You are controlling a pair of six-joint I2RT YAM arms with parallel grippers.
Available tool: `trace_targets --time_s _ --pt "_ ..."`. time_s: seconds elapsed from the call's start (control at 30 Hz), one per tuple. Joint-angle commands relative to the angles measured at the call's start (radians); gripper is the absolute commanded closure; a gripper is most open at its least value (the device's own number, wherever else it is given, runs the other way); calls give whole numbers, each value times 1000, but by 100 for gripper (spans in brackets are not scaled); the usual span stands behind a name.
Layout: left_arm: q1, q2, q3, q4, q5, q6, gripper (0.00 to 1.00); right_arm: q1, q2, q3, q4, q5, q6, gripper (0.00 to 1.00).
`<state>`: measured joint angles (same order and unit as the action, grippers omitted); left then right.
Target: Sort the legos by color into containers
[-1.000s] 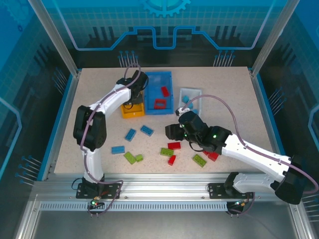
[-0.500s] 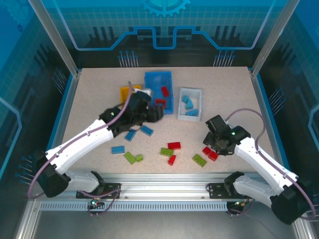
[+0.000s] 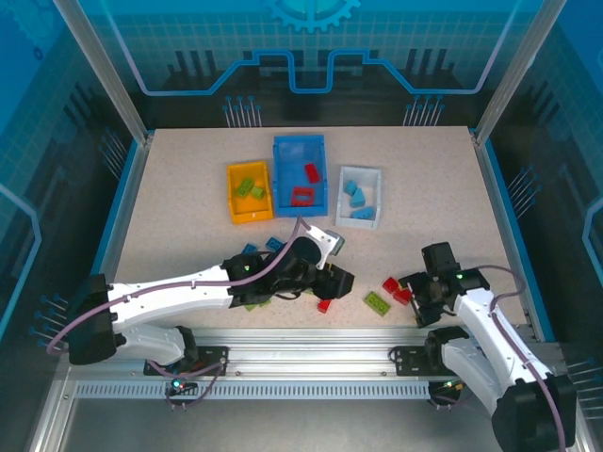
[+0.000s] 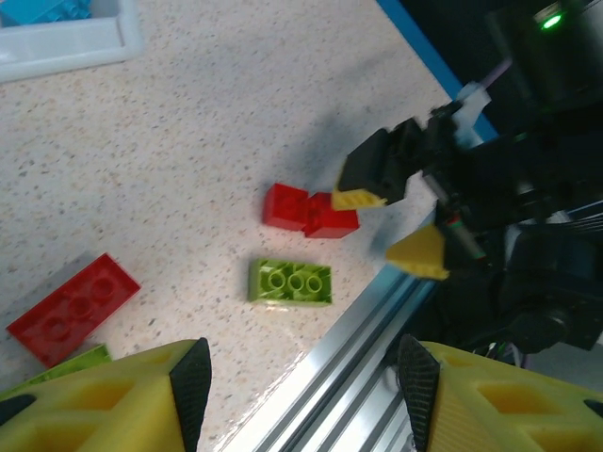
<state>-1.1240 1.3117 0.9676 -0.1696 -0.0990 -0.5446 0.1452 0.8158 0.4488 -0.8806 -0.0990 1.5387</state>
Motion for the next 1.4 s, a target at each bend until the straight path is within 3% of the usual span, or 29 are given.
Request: trace_targets --time_s 0.0,0.13,0.47,1.0,1.17,1.23,1.37 --pt "-18 23 16 53 5 7 41 -18 -49 -58 116 -88 291 19" --pt "-23 28 23 46 1 11 41 -31 -99 -74 144 -61 385 11" --pt "-29 34 26 40 6 11 41 -49 -76 -84 238 -63 440 12" --pt "-33 -39 -15 104 18 16 40 -79 97 -116 380 -34 441 51" --pt "-32 -55 -14 103 12 9 39 -80 124 -122 395 -30 414 56" --pt "-31 -60 -11 98 6 5 39 -82 128 -130 419 -32 407 62" --pt "-11 -79 2 44 -31 -17 38 -84 88 -62 366 29 291 71"
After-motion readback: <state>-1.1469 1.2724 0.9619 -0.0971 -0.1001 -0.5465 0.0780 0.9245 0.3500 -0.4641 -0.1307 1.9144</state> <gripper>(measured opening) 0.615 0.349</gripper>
